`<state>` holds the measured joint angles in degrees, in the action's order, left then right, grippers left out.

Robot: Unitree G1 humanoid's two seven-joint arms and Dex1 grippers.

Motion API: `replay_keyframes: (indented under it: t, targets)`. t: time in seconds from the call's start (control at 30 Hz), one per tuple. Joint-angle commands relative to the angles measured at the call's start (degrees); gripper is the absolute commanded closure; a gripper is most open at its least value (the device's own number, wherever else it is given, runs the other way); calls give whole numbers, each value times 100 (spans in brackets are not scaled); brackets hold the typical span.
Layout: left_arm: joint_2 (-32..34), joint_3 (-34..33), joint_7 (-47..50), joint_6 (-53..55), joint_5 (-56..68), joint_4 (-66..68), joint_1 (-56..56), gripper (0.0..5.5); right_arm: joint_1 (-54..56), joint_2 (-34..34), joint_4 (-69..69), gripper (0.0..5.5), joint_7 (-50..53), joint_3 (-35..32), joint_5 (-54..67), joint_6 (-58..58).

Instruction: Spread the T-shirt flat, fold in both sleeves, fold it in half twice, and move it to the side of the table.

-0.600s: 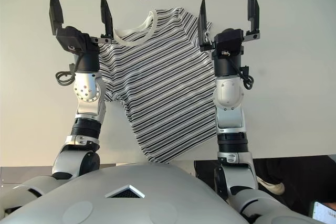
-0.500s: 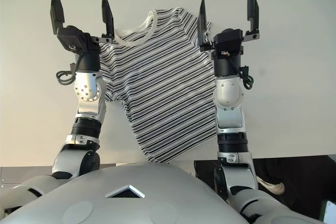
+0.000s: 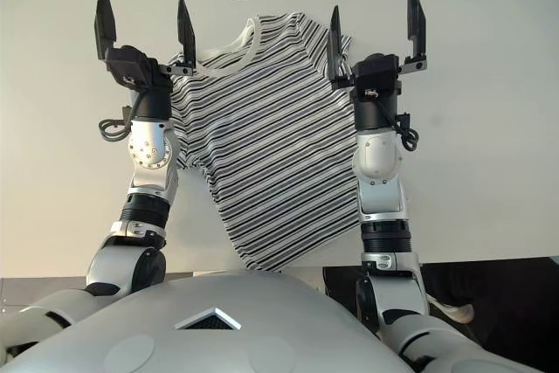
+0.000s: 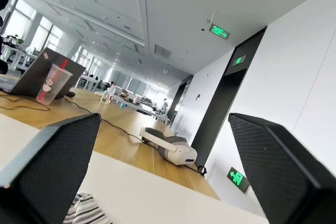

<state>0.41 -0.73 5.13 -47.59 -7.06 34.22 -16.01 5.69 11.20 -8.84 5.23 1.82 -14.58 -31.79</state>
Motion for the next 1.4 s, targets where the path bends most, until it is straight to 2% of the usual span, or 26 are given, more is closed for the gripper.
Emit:
replay_keyframes:
  t: [0.03, 0.3, 0.5, 0.63, 0.73, 0.87, 1.0, 1.1, 1.27, 1.4]
  targets:
    - [26, -6, 53, -201, -30, 510, -322, 0, 210, -35, -316, 102, 126, -1, -68, -191]
    - [211, -193, 219, -616, -8, 1503, -710, 0, 886, -110, -1449, 102, 314, 106, -167, -670]
    - [217, -194, 287, -768, -43, 1652, -770, 0, 987, -89, -1625, 102, 312, 170, -228, -847]
    - [163, -179, 372, -804, -69, 1453, -707, 0, 978, 164, -1320, 102, 261, 316, -781, -615]
    - [225, -346, 494, -783, 56, 1357, -762, 0, 1501, 526, -1279, 102, -356, 350, -750, -80]
    - [172, -482, 490, -761, 293, 1042, -807, 0, 2903, 1098, -2949, 102, -861, 672, -1255, 608]
    - [90, -447, 432, -781, 365, 683, -667, 0, 4049, 1184, -4983, 102, -661, 1355, -1972, 945]
    - [34, -402, 345, -658, 475, 185, -512, 0, 4285, 969, -5848, 102, -666, 1933, -2403, 920]
    - [-77, -250, -62, -48, 1037, -920, -265, 0, 4228, 832, -6458, 102, -760, 2268, -2491, 976]
    - [-100, -243, -152, 198, 1084, -1230, -173, 0, 4283, 938, -6627, 102, -872, 2372, -2491, 1107]
